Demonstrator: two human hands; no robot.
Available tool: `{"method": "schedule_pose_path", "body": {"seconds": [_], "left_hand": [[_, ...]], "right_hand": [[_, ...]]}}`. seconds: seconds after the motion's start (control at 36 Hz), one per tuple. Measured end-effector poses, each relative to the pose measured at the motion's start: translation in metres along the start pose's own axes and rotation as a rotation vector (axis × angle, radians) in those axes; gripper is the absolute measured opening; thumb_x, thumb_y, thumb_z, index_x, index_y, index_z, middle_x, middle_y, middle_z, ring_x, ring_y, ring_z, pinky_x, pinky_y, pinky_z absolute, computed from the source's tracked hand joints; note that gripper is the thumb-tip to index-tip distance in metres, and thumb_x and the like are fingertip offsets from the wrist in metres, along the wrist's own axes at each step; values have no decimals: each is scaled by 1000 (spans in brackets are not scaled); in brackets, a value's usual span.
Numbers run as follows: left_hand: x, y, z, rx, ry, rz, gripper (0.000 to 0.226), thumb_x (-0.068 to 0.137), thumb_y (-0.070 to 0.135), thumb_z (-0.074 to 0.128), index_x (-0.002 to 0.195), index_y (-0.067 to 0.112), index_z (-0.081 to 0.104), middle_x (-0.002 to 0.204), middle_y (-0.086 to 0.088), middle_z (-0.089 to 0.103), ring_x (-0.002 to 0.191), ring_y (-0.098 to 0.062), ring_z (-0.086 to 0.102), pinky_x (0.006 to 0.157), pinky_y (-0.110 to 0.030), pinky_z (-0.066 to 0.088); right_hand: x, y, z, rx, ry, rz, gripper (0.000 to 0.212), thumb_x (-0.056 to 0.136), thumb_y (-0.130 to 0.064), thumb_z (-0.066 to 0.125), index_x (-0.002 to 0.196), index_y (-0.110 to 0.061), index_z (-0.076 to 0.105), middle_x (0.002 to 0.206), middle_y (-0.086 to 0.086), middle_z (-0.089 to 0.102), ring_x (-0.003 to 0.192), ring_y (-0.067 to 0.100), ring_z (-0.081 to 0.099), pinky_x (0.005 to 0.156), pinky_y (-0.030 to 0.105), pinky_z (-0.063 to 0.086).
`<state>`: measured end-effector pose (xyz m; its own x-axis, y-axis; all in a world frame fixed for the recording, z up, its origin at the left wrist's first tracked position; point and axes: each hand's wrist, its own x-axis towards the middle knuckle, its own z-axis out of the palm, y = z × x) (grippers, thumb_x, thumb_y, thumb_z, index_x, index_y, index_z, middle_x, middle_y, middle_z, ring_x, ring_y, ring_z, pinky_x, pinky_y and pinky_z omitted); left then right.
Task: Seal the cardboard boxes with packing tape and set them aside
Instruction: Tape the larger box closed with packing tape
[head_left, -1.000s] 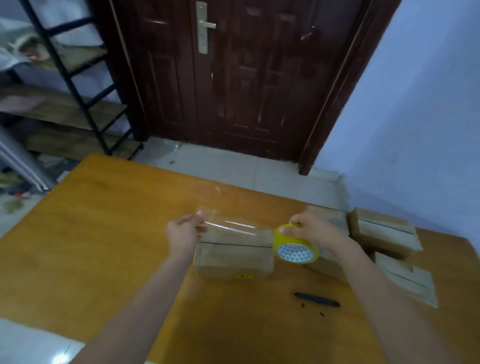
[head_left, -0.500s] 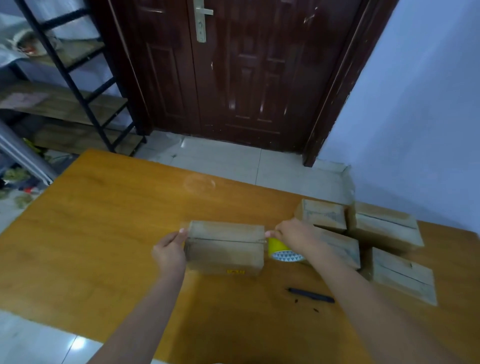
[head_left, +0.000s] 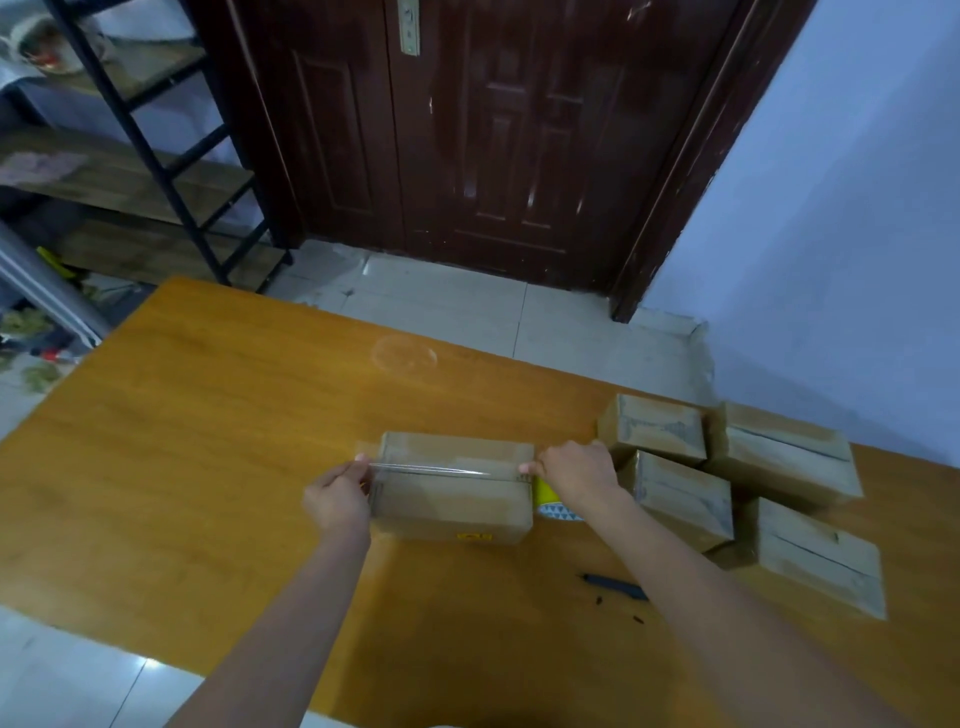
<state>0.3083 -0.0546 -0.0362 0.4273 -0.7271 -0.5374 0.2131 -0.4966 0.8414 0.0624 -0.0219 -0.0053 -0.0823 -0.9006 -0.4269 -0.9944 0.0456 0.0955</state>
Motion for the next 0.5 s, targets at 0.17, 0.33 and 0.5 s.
{"method": "schedule_pose_path", "body": {"seconds": [0.17,0.33,0.5], "left_hand": [[7,-6,-4,63,20,-133,20,86,17,71,76,0,66,74,-10,61,77,-30,54,72,-40,42],[10,-6,0,86,-73,-353,19,96,17,53,109,8,64,104,-14,59,92,-30,51,82,-44,45],[11,-7,8,190,-157,-361,34,101,14,40,129,2,55,127,-21,53,102,-31,47,88,-43,41]], "right_hand": [[1,-4,0,37,32,31,28,101,-35,37,106,-20,60,72,0,51,77,24,58,82,38,37],[3,-5,0,84,-23,35,29,102,-35,36,114,-21,58,85,2,58,86,25,60,85,38,36],[-12,-1,3,141,-55,10,46,98,-49,30,63,-21,39,61,-3,42,53,17,43,69,33,34]]}}
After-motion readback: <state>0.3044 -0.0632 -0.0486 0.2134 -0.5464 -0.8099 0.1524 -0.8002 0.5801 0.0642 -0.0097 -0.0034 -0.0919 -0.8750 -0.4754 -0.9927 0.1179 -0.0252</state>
